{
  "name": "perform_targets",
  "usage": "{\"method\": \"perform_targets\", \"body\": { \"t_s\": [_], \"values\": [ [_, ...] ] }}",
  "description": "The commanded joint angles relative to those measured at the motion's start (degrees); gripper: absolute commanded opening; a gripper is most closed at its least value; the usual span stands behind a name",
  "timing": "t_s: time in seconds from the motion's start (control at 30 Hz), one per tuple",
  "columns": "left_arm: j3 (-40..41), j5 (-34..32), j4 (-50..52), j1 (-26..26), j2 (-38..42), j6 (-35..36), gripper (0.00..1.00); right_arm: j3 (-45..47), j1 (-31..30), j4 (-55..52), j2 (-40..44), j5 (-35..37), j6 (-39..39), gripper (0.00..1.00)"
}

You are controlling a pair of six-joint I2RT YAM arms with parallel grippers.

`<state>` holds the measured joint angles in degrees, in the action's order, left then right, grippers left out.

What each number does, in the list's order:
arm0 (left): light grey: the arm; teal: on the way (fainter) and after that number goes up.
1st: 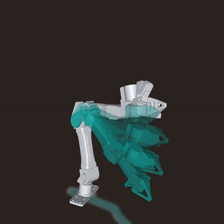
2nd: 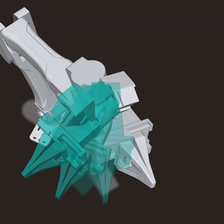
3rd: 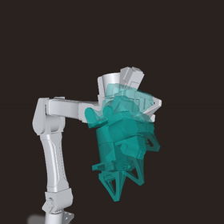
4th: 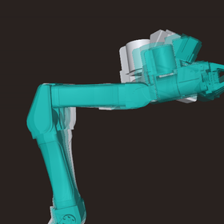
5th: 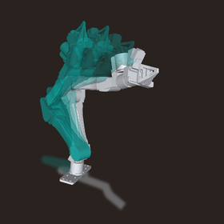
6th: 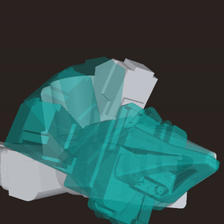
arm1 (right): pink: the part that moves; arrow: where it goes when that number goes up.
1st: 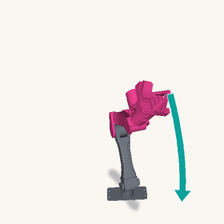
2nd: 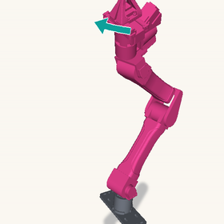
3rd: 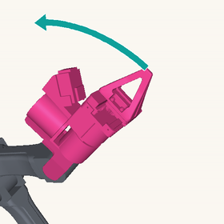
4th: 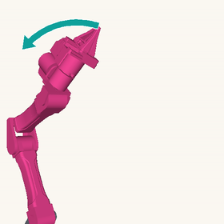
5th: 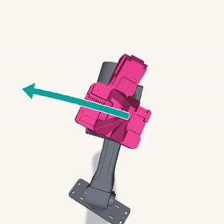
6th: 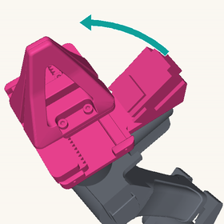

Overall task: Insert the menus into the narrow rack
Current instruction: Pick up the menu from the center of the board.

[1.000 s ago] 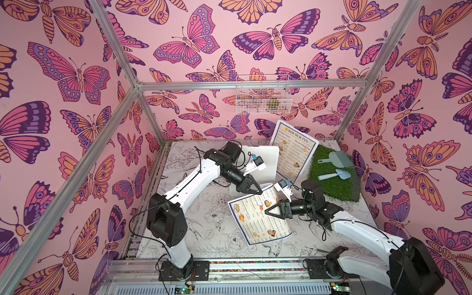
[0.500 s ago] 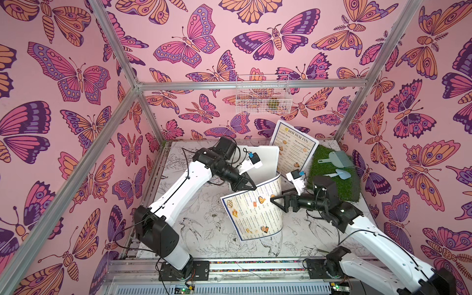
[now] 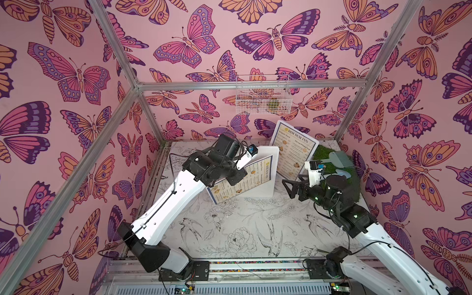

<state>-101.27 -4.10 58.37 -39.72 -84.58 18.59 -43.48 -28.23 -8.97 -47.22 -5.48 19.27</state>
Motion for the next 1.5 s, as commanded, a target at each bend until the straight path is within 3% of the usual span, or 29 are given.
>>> {"method": "perform_targets", "body": {
  "t_s": [0.0,0.07,0.23,0.57,0.97,1.3,1.47],
  "values": [
    [-2.97,-6.81,-3.71,0.0,1.04,-3.02,0.01,-0.68,0.27,5.01,-2.13,4.16,-0.38,0.99],
    [-3.58,-7.01,-4.98,0.0,2.04,-3.25,0.01,-1.26,0.33,6.27,-3.32,3.95,-0.62,0.99],
    [-3.69,-7.41,-10.27,-0.09,6.51,-2.86,0.01,-4.76,0.45,9.35,-6.3,-5.28,-2.66,0.99],
    [-0.68,2.6,-25.38,-0.09,17.5,-6.83,0.01,-11.82,3.19,30.31,-15.38,-19.97,4.5,0.97],
    [0.6,9.18,-32.3,-0.09,23.37,-5.38,0.01,-34.13,3.33,48.84,-32.95,-40.96,15.69,0.99],
    [0.89,8.05,-32.62,-0.09,25.4,-3.91,0.01,-40.21,2.17,53.61,-39.61,-46.92,20.11,1.0],
    [3.01,4.87,-34.91,-0.09,26.24,-6.55,0.01,-39.42,1.92,59.96,-38.61,-48.05,23.45,0.83]
  ]
}}
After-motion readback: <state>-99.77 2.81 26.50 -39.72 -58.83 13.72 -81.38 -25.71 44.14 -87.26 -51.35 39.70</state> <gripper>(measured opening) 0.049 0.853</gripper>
